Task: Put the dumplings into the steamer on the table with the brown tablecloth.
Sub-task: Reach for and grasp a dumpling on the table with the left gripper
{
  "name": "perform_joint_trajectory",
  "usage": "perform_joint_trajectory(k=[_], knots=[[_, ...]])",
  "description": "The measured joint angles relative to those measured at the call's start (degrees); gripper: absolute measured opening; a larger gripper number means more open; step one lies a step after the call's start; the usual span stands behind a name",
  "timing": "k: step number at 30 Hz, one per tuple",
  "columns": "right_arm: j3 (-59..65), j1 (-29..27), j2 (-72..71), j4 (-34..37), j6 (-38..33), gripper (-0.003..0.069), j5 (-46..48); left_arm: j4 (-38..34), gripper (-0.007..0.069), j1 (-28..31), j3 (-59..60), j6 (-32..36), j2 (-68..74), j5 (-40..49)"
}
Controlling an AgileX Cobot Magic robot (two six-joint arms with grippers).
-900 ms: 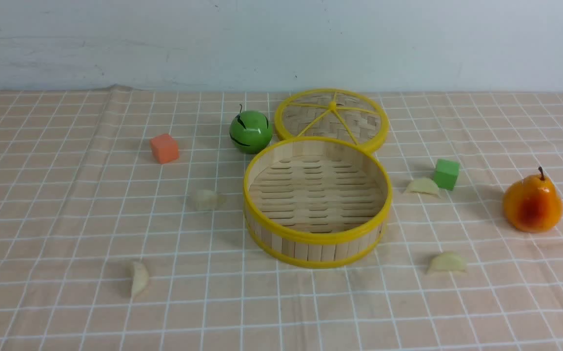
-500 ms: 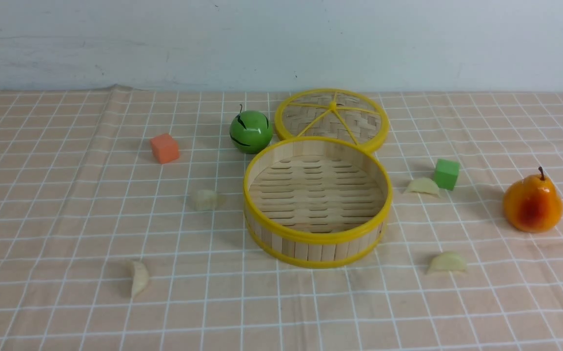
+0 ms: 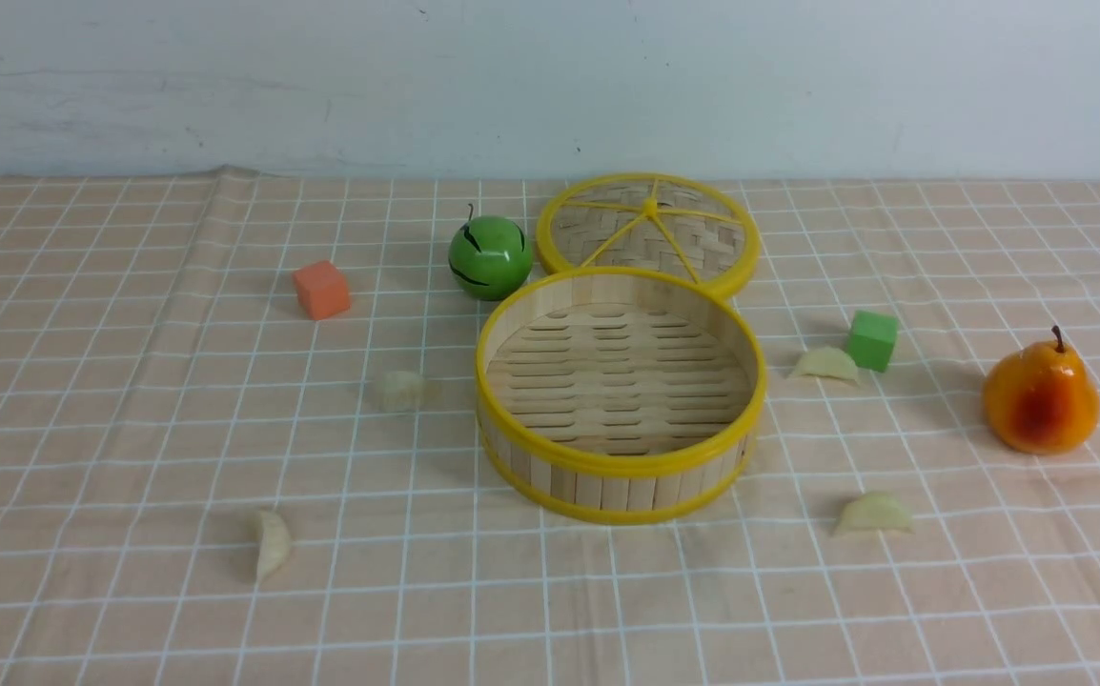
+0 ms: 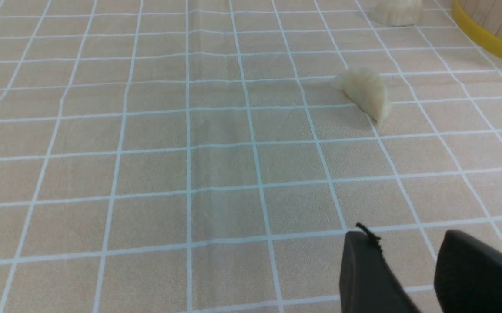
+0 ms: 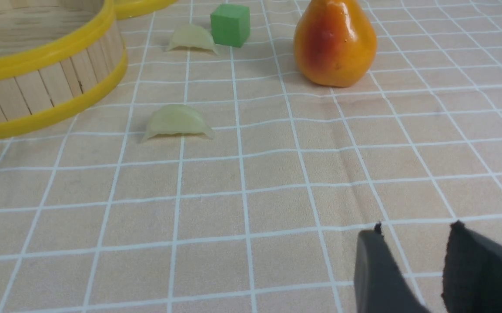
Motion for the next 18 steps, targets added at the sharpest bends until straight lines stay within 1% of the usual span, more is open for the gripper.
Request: perform_joint_trajectory(k=[8,14,18], knots=[[0.00,0.00,0.00,0.00,0.00,0.0240,0.00,0.19,0.0238,0.00,0.18,0.00,0.00,-0.80],[0.00,0.00,0.00,0.00,0.00,0.0240,0.00,0.19,0.0238,0.00,0.29,0.00,0.00,-3.23],[0.00,0.00,0.00,0.00,0.00,0.0240,0.00,0.19,0.0238,0.00,0.29,0.00,0.00,-9.38]])
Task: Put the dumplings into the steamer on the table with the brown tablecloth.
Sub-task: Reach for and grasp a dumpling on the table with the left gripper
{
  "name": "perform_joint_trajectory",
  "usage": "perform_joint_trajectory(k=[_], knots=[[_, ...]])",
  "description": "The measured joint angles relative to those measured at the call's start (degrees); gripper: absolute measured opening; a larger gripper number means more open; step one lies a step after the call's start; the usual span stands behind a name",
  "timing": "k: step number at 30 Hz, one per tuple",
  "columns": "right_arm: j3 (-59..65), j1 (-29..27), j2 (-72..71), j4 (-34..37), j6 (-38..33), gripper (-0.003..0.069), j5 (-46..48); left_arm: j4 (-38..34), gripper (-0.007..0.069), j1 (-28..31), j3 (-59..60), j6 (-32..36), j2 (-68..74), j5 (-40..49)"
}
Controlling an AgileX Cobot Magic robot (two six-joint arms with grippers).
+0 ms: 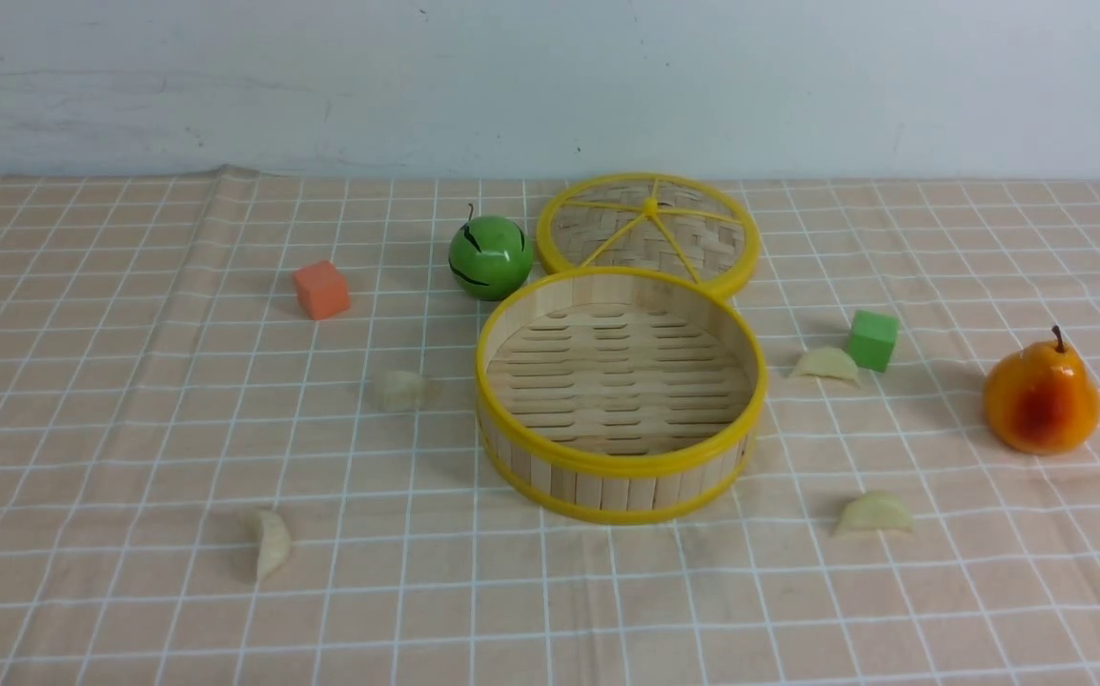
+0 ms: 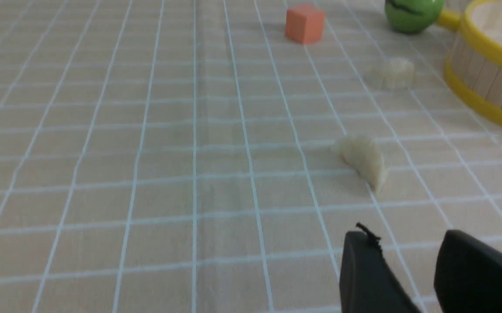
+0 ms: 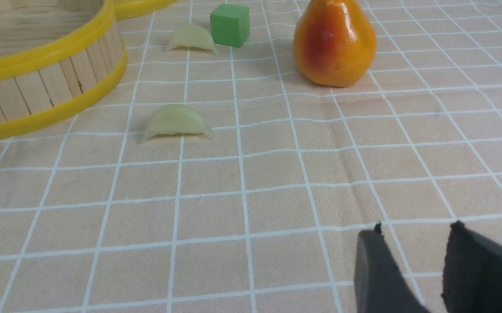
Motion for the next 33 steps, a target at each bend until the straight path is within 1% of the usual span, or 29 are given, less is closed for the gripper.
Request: perform_joint_trajectory(k=[1,2,4,7,8,9,10,12,13,14,15,17,19,20,21,23,24,26,27,28,29,30,31,32,33], knots=[[0.00,0.00,0.00,-0.15,0.00,0.0240,0.00,0.00,0.0238,0.00,0.00,0.00,0.00,-0.92],[0.00,0.00,0.00,-1.02,0.00,0.0240,-0.11,0.00,0.0238,0.00,0.06,0.00,0.00,-5.59],[0.07,0.00,0.00,-2.27,0.00,0.0240,-1.57,0.00,0.0238,0.00,0.09,0.00,0.00,-10.35],[0.62,0.00,0.00,-2.99,0.00,0.0240,-8.72,0.00,0.0238,0.00,0.09,0.00,0.00,-16.83],[0.62,0.00,0.00,-2.99,0.00,0.0240,-14.35,0.00,0.0238,0.00,0.09,0.00,0.00,-19.53],[0.62,0.00,0.00,-2.99,0.00,0.0240,-15.38,0.00,0.0238,0.00,0.09,0.00,0.00,-19.53],[0.62,0.00,0.00,-3.10,0.00,0.0240,-22.77,0.00,0.0238,0.00,0.09,0.00,0.00,-21.67],[0.62,0.00,0.00,-3.21,0.00,0.0240,-32.19,0.00,0.0238,0.00,0.09,0.00,0.00,-24.57],[0.62,0.00,0.00,-3.21,1.28,0.0240,-38.30,-0.05,0.0238,0.00,0.09,0.00,0.00,-26.17],[0.62,0.00,0.00,-3.21,1.49,0.0240,-40.30,-0.05,0.0238,0.00,0.09,0.00,0.00,-26.38],[0.62,0.00,0.00,-3.21,3.69,0.0240,-48.08,-0.49,0.0238,0.00,0.09,-1.52,0.00,-28.34],[0.62,0.00,0.00,-3.21,4.86,0.0240,-54.68,-1.70,0.0238,0.00,0.09,-4.97,0.00,-29.82],[0.62,0.00,0.00,-3.15,6.20,0.0240,-58.86,-4.01,0.0238,0.00,0.09,-11.82,0.00,-32.21],[0.62,0.00,0.00,-3.15,7.00,0.0240,-59.76,-4.77,0.0238,0.00,0.09,-14.50,0.00,-33.46],[0.62,0.00,0.00,-3.15,7.20,0.0240,-59.92,-4.91,0.0238,0.00,0.09,-15.17,0.00,-33.84],[-0.60,0.00,1.46,-3.46,10.25,0.0233,-60.38,-4.74,0.0213,0.00,-2.15,-22.74,0.00,-36.91],[-0.81,0.00,1.65,-3.58,10.56,0.0230,-60.25,-4.32,0.0209,0.00,-2.94,-23.45,0.00,-36.92],[-4.42,0.00,4.47,-7.19,11.47,0.0197,-57.43,-0.41,0.0141,0.00,-9.18,-25.73,1.81,-35.96],[-4.80,0.00,4.77,-7.72,11.62,0.0188,-57.14,0.43,0.0134,0.00,-10.54,-25.94,2.12,-35.78],[-7.60,0.00,7.06,-11.98,11.72,0.0149,-54.82,3.21,0.0082,0.00,-15.47,-26.34,5.07,-33.25],[-8.43,0.00,7.77,-13.34,11.88,0.0136,-53.73,4.15,0.0066,0.00,-16.86,-26.34,6.60,-32.43],[-12.32,0.00,11.42,-19.30,12.99,0.0074,-50.16,7.13,-0.0001,0.00,-22.05,-26.59,11.24,-28.79],[-12.74,0.00,11.86,-19.90,12.99,0.0074,-49.58,7.13,-0.0006,0.00,-22.63,-26.58,11.87,-28.34],[-15.60,0.00,15.12,-23.41,15.15,0.0019,-44.49,8.64,-0.0014,0.00,-26.11,-26.64,16.41,-25.70],[-17.41,0.00,17.64,-25.00,16.58,-0.0001,-41.34,9.24,-0.0014,0.00,-27.88,-26.68,19.83,-24.57]])
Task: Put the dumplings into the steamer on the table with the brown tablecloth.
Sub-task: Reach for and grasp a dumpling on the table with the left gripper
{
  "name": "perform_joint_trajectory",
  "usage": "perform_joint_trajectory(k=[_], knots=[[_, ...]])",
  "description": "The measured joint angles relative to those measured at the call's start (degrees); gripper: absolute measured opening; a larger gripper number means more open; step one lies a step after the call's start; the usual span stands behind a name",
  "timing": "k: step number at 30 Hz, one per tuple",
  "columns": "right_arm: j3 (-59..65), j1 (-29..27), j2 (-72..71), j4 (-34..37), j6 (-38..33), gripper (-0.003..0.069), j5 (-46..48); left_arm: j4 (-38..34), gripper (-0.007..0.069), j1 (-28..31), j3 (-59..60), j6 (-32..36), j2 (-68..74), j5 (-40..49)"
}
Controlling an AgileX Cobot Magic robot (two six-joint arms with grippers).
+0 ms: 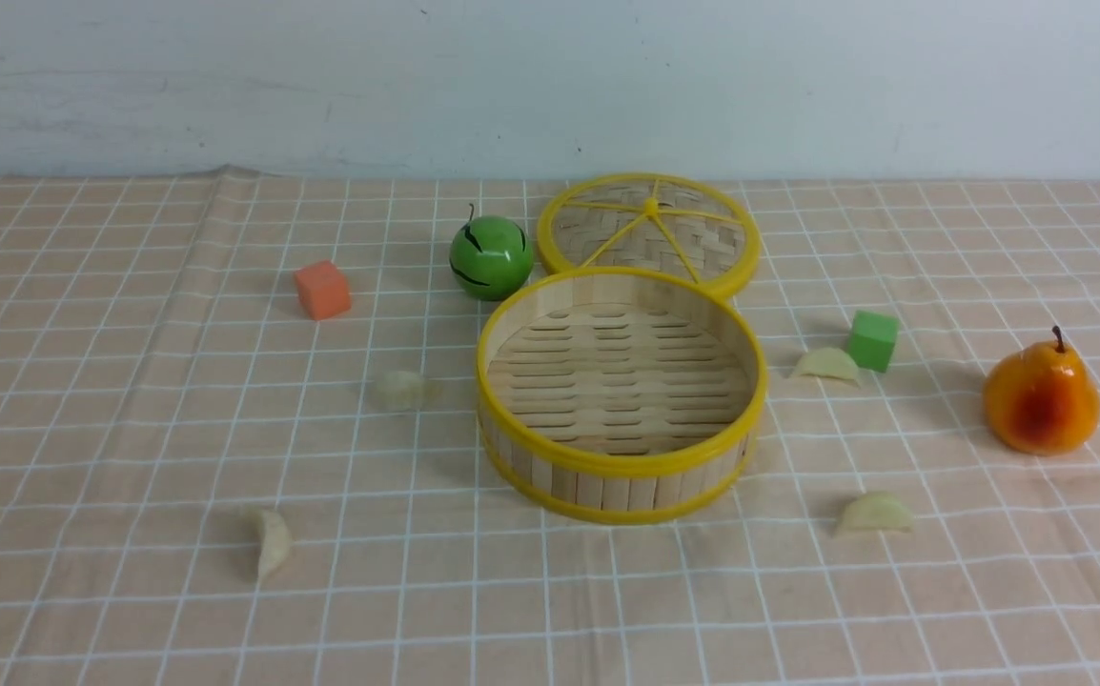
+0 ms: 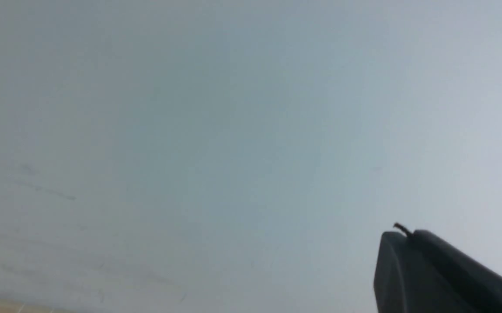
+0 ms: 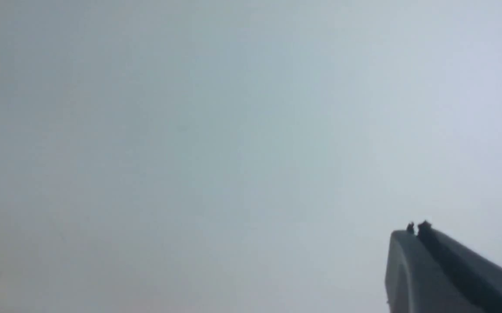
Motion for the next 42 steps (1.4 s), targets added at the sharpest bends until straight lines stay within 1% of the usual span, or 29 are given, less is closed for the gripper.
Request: perform_joint_trajectory(k=[3,4,6,8,9,10,12,14,15,16,17,18,19,21,23,25,27,31,32,33,35,38,41,42], knots=[[-3.87,0.00,7.55,-1.59,5.85,-0.0018,13.01,0.15,-0.0014,0.00,-1.95,-0.23,10.16,1.44],[-4.99,0.00,11.40,-1.63,7.93,-0.0016,19.55,-0.33,-0.0014,0.00,-2.13,-0.89,14.72,2.11],[-6.47,0.05,16.27,-1.56,10.49,-0.0013,27.02,-1.17,-0.0014,0.00,-3.15,-3.18,22.04,5.98],[-7.72,0.66,20.46,-0.61,11.87,-0.0011,32.90,-1.40,-0.0014,0.00,-5.27,-4.71,27.51,12.04],[-8.62,1.66,22.96,0.23,12.20,-0.0011,36.26,-1.57,-0.0014,-0.08,-7.26,-5.14,30.67,16.89],[-9.80,3.48,25.76,1.50,11.96,-0.0011,39.80,-1.81,-0.0014,-0.61,-10.65,-5.05,34.23,24.26],[-11.61,7.11,29.82,3.51,10.10,-0.0011,44.04,-2.45,-0.0014,-2.21,-15.24,-3.35,39.74,33.51],[-13.50,11.91,34.14,6.16,6.71,-0.0010,46.55,-3.67,-0.0014,-4.55,-19.18,0.19,44.27,40.77],[-13.67,12.43,34.57,6.47,5.86,-0.0010,46.82,-4.07,-0.0014,-5.13,-19.91,1.14,44.76,42.06],[-15.15,17.02,38.44,9.44,2.11,-0.0011,49.12,-6.03,-0.0014,-7.40,-22.38,4.91,48.93,46.21],[-15.15,17.02,38.44,9.44,1.60,-0.0011,49.33,-6.03,-0.0014,-7.66,-22.62,5.36,49.39,46.59],[-16.36,21.00,41.73,12.24,-2.75,-0.0011,51.37,-7.53,-0.0014,-9.32,-24.15,7.96,52.45,48.91],[-17.06,23.28,43.69,13.98,-4.96,-0.0011,52.41,-8.31,-0.0014,-10.29,-25.05,9.30,54.61,49.94],[-18.30,27.04,47.20,17.21,-10.17,-0.0011,54.76,-8.84,-0.0014,-11.52,-26.53,10.80,59.09,50.58],[-19.19,29.45,49.73,19.90,-12.96,-0.0011,56.00,-8.65,-0.0009,-11.67,-27.18,11.16,62.04,49.93],[-19.67,31.06,51.28,21.98,-15.28,-0.0011,56.61,-7.95,0.0014,-11.67,-27.47,11.28,65.06,48.03],[-19.98,32.03,52.25,23.72,-17.05,-0.0009,56.75,-6.79,0.0074,-11.67,-27.51,11.40,67.75,45.30],[-20.35,32.17,52.42,24.93,-18.12,-0.0007,56.60,-4.44,0.0246,-11.67,-27.53,11.40,73.16,39.04],[-20.35,32.17,52.42,25.01,-18.20,-0.0006,56.53,-4.21,0.0262,-11.67,-27.58,11.40,73.70,38.47],[-20.35,32.17,52.42,25.12,-18.31,-0.0006,56.40,-3.93,0.0314,-11.67,-27.65,11.40,75.62,36.25],[-20.35,32.17,52.42,25.63,-18.51,-0.0004,56.25,-3.63,0.0361,-11.67,-28.04,10.66,78.45,33.99],[-20.35,32.21,52.42,26.14,-18.51,-0.0002,56.17,-3.02,0.0367,-11.67,-28.94,8.55,81.86,32.66],[-20.35,32.28,52.47,26.32,-18.51,0.0000,55.89,-2.04,0.0267,-11.68,-31.65,5.59,84.59,33.53],[-20.38,32.28,52.47,26.38,-18.51,0.0001,55.71,-1.91,0.0214,-11.68,-32.58,5.27,85.01,34.43]])
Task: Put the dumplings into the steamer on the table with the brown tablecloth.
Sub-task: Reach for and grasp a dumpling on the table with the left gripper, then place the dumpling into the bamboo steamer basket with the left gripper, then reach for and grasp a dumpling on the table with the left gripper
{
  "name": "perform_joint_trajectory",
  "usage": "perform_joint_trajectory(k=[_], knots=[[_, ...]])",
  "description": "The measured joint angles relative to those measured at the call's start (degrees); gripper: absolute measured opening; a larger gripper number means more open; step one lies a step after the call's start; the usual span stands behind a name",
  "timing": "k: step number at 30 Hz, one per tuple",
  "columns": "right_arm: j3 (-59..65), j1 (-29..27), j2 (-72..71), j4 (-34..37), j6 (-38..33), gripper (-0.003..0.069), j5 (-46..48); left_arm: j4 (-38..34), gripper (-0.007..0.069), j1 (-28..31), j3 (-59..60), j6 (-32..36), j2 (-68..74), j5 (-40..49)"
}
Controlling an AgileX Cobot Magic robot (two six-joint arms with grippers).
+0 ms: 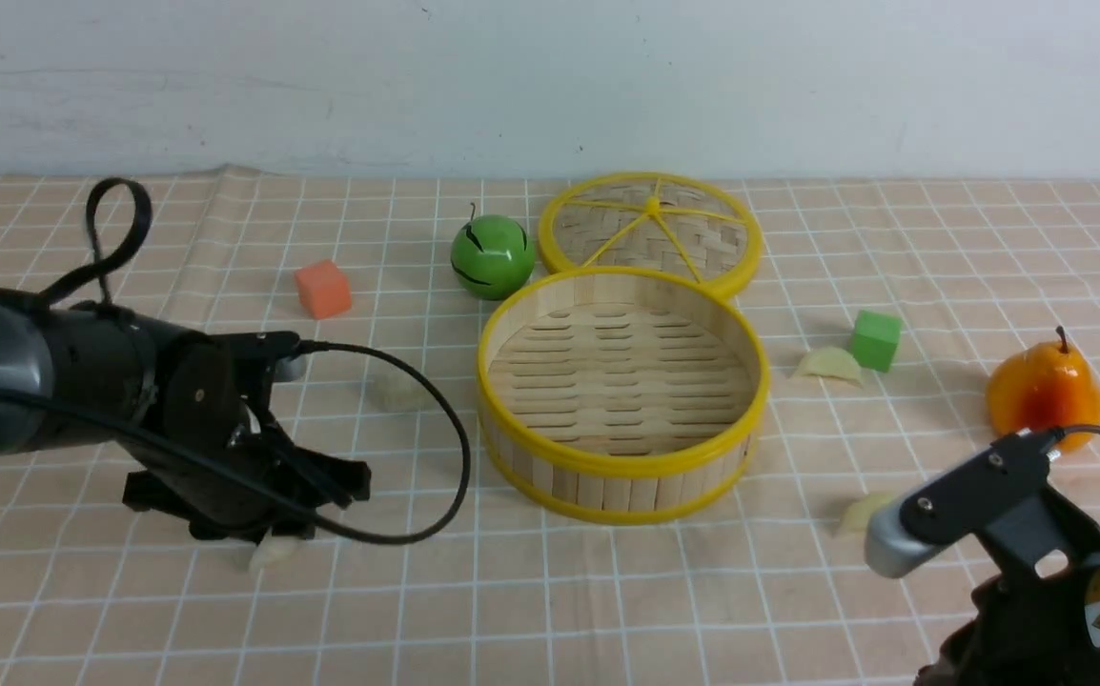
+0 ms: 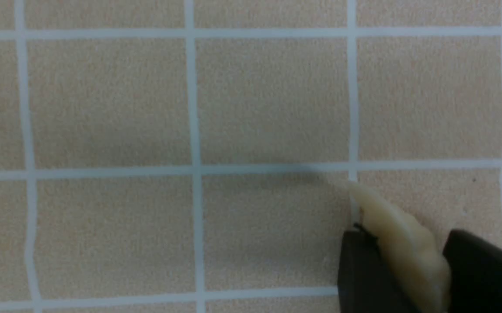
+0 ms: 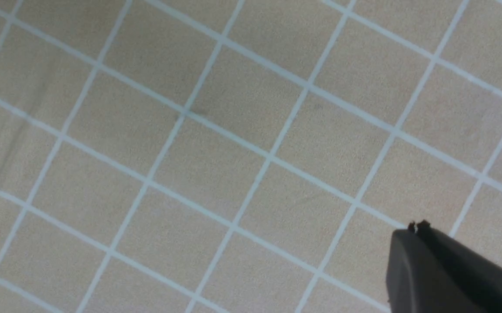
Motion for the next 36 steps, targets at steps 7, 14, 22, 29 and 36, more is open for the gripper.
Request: perform_joint_trajectory(k=[7,14,22,29,36], knots=[[0.00,0.00,0.06,0.00,-0.01,0.0004,-1.93,-1.68,0.0185,-4.14,-9.63,0.43,-0.74,9.02],[0.00,0.00,0.06,0.15,-0.25,0.0011,-4.49,-4.12,0.0185,-13.64,-26.27,4.86,1.47,8.95],[0.00,0.00,0.07,1.36,-0.81,0.0014,-4.57,-5.00,0.0185,-15.75,-43.26,2.93,18.86,17.08],[0.00,0.00,0.12,1.43,-1.00,0.0020,-4.57,-6.54,0.0319,-15.75,-47.89,2.21,22.69,23.07],[0.00,0.00,0.12,1.43,-1.02,0.0026,-4.57,-3.15,0.0443,-15.75,-52.59,1.99,20.43,30.18]])
